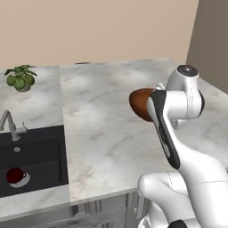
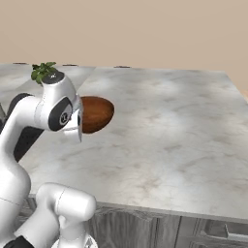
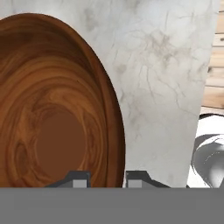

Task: Pick the mug and place it in the sink. Pick the bowl and place it in the open cabinet and then close the cabinet.

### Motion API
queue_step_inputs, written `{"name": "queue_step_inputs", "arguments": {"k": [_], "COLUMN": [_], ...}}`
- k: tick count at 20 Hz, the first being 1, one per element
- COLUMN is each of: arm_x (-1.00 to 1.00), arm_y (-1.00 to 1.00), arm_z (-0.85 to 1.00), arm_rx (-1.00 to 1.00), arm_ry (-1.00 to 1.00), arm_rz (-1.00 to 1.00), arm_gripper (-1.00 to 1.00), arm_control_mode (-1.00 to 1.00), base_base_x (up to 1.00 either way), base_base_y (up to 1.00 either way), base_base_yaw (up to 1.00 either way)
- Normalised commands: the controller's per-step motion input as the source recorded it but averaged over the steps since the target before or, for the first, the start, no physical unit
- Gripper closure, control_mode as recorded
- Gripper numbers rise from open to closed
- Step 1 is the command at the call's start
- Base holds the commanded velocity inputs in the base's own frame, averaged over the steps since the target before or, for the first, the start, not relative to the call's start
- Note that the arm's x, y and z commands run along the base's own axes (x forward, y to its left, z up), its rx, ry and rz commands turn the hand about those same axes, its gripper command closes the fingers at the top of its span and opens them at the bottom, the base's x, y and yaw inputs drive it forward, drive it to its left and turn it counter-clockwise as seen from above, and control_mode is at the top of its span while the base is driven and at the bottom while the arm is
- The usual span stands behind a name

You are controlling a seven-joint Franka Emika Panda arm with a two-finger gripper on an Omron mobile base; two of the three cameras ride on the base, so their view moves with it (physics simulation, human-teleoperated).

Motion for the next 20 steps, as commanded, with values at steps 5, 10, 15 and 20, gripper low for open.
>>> {"name": "queue_step_inputs", "arguments": {"k": [5, 10, 15, 20], "arm_x": [-0.49, -0.35, -0.27, -0.1], "arm_y": [0.0, 0.0, 0.0, -0.06], "arm_z": [0.12, 0.11, 0.04, 0.01], "arm_rx": [0.02, 0.0, 0.0, 0.0], "arm_ry": [0.0, -0.02, -0.01, 0.0], "arm_rz": [-0.07, -0.03, -0.01, -0.03], "arm_gripper": [1.0, 1.0, 1.0, 1.0], "arm_control_mode": [-1.0, -1.0, -1.0, 1.0], "base_base_x": [0.0, 0.0, 0.0, 0.0], "base_base_y": [0.0, 0.0, 0.0, -0.12], "base_base_yaw": [0.0, 0.0, 0.0, -0.12]}}
